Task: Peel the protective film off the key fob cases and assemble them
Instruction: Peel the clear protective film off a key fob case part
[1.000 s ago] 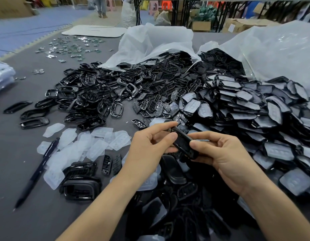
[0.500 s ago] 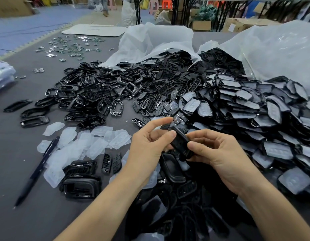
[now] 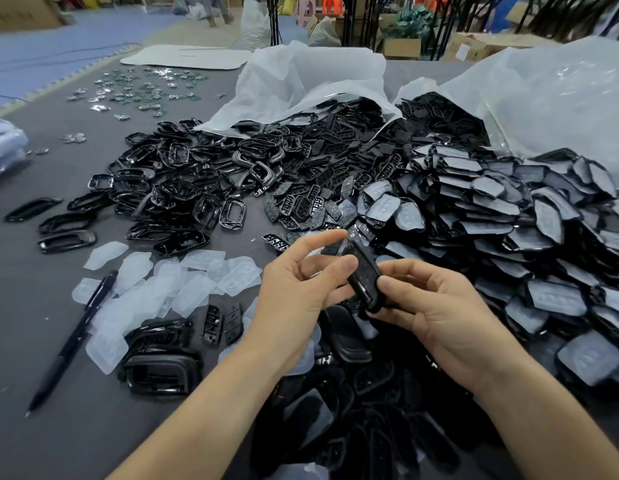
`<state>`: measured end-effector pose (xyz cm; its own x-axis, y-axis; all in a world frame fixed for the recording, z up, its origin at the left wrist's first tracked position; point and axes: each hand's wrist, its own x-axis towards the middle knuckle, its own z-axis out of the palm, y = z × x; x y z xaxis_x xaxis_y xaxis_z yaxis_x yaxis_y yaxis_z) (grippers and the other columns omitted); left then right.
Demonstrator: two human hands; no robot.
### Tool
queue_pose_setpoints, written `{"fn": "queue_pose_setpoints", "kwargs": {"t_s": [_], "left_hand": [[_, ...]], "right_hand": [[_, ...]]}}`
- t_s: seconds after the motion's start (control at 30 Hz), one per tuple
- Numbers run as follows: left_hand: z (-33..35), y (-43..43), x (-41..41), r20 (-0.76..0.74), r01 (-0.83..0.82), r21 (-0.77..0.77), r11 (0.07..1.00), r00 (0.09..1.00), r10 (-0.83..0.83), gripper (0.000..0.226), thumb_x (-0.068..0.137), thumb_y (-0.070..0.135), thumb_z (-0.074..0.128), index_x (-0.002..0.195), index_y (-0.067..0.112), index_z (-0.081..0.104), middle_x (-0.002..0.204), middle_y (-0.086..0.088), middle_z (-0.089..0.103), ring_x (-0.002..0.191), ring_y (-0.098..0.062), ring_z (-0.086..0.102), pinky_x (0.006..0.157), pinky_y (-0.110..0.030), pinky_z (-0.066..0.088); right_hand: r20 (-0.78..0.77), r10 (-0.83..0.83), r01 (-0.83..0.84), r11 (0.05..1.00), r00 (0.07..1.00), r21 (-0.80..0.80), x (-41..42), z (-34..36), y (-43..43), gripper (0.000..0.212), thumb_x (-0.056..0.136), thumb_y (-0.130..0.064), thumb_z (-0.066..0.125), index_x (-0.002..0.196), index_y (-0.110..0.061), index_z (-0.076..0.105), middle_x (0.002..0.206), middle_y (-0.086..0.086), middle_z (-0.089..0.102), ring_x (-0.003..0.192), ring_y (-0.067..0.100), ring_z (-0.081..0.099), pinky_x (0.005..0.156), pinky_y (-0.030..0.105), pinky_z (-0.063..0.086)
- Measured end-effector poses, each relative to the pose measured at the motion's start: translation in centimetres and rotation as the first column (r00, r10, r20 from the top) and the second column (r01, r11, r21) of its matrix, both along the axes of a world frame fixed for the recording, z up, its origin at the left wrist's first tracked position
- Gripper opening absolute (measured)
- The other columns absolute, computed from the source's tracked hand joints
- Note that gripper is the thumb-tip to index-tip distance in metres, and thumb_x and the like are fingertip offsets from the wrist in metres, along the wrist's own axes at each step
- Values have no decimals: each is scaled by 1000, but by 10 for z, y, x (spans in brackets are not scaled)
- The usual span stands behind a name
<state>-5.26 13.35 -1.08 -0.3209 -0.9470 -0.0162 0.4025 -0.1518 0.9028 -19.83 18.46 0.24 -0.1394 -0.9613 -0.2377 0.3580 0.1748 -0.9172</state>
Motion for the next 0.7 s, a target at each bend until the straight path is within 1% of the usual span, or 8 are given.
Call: {"fn": "queue_pose_setpoints", "kwargs": {"t_s": [0.07, 0.2, 0.3, 0.37, 0.47, 0.6, 0.67, 0.7], "left_hand": [[1, -1, 0, -56, 38, 38, 999, 998, -36, 36, 67, 14, 71, 103, 11, 68, 80, -10, 73, 76, -19, 72, 67, -27, 58], [5, -3, 2, -189, 189, 109, 976, 968, -166, 34, 72, 13, 67, 106, 10, 71, 87, -9, 73, 76, -14, 71, 68, -23, 57], [9, -3, 7, -268, 314, 107, 943, 923, -276, 26, 78, 9, 64, 101, 10, 75, 96, -10, 73, 88, -15, 71, 73, -22, 56], [10, -2, 8, -281, 357, 72, 931, 903, -325, 29, 74, 5, 68, 103, 9, 74, 102, -9, 72, 92, -17, 71, 76, -22, 56], [8, -1, 7, -180, 304, 9, 953, 938, -297, 33, 70, -2, 70, 103, 5, 70, 105, -9, 68, 89, -16, 70, 76, -21, 55], [5, -1, 8, 31, 198, -132, 971, 980, -195, 14, 69, 10, 70, 81, 18, 71, 92, -5, 73, 79, -17, 70, 66, -25, 57], [5, -2, 9, 98, 166, -229, 959, 984, -147, 10, 76, 11, 70, 83, 15, 64, 94, -7, 74, 84, -20, 71, 70, -26, 57], [4, -2, 9, 100, 152, -253, 956, 986, -130, 11, 79, 12, 68, 85, 12, 59, 94, -10, 75, 87, -23, 71, 73, -26, 56]], "right_hand": [[82, 49, -52, 998, 995, 29, -1, 2, 0, 13, 65, -9, 67, 76, -9, 74, 75, 10, 70, 61, 15, 67, 55, 23, 55], [200, 73, -86, 995, 977, 56, -2, 4, -1, 34, 66, -10, 68, 100, -6, 64, 79, 10, 71, 60, 14, 67, 53, 23, 55], [271, 67, -88, 994, 960, 64, -2, 6, -1, 29, 65, -10, 67, 94, -10, 64, 79, 9, 71, 60, 13, 66, 52, 23, 55], [325, 79, -110, 991, 942, 78, -3, 7, 0, 20, 66, -9, 65, 86, -11, 65, 77, 7, 70, 60, 12, 65, 53, 22, 56], [378, 82, -135, 984, 922, 116, -4, 8, 0, 11, 69, -6, 62, 78, -9, 65, 74, 7, 67, 56, 12, 63, 52, 21, 55], [463, 89, -194, 964, 882, 184, -1, 10, 1, 15, 64, -4, 64, 79, -5, 67, 71, 11, 64, 50, 12, 60, 46, 19, 52], [475, 118, -233, 954, 872, 190, 2, 11, 4, 18, 62, -8, 66, 78, -2, 69, 69, 14, 63, 48, 10, 57, 42, 17, 49], [427, 142, -242, 951, 893, 190, 2, 12, 5, 15, 64, -12, 67, 74, -2, 72, 68, 14, 64, 46, 9, 57, 42, 16, 48]]}}
